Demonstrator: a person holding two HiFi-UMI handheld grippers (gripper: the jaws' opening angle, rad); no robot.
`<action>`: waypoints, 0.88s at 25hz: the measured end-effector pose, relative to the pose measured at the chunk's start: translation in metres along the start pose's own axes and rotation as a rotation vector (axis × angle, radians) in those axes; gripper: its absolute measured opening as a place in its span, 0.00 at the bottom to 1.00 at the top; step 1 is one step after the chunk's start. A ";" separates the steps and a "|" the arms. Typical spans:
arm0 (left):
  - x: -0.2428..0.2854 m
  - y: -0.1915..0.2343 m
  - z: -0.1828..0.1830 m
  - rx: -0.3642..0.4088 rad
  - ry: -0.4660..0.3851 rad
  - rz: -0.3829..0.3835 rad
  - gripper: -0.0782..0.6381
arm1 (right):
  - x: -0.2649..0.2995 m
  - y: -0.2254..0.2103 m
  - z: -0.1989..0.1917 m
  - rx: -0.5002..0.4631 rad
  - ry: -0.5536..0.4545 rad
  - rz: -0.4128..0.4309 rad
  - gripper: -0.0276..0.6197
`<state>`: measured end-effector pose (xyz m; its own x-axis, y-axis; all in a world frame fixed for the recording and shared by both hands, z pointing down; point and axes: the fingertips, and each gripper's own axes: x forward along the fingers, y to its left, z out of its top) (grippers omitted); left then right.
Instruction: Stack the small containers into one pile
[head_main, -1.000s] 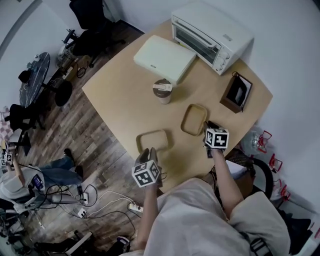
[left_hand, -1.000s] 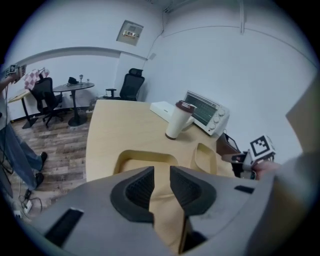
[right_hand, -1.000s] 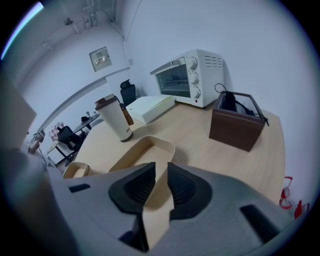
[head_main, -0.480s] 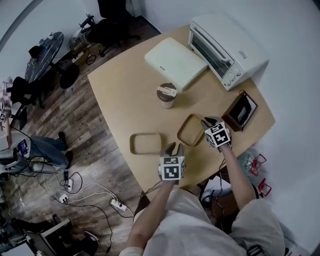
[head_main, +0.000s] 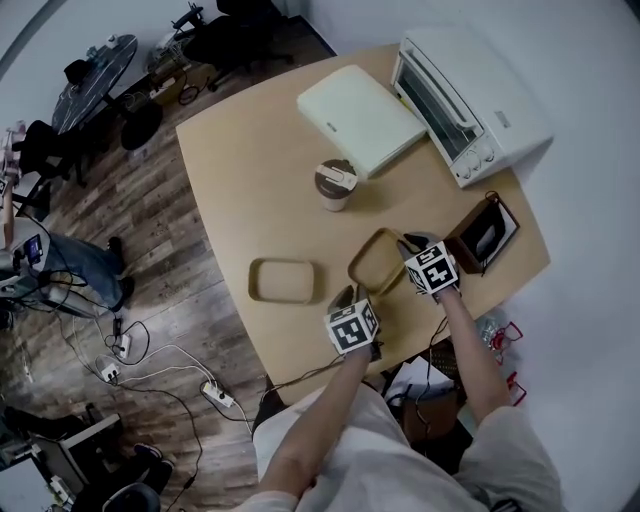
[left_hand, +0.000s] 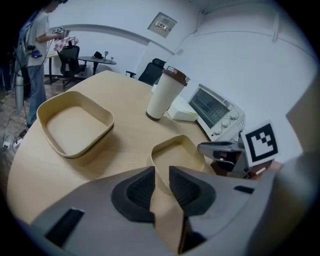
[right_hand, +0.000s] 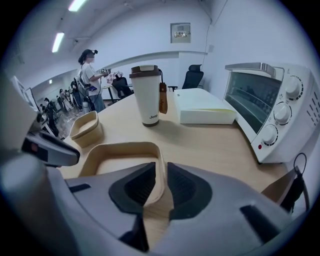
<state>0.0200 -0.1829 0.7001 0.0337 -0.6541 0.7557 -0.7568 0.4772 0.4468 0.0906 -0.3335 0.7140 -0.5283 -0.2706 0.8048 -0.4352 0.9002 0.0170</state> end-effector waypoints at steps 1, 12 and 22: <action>0.002 0.000 -0.001 -0.011 -0.001 0.005 0.22 | 0.001 0.000 0.000 -0.001 0.001 0.008 0.16; 0.025 0.004 -0.006 -0.067 0.045 0.057 0.20 | 0.017 -0.004 -0.005 0.024 0.020 0.033 0.11; 0.022 0.008 0.015 -0.052 0.030 0.031 0.14 | -0.007 0.001 -0.016 0.277 0.012 0.017 0.08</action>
<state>0.0047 -0.2023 0.7136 0.0306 -0.6212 0.7830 -0.7228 0.5273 0.4466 0.1060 -0.3253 0.7180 -0.5291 -0.2509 0.8106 -0.6101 0.7764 -0.1579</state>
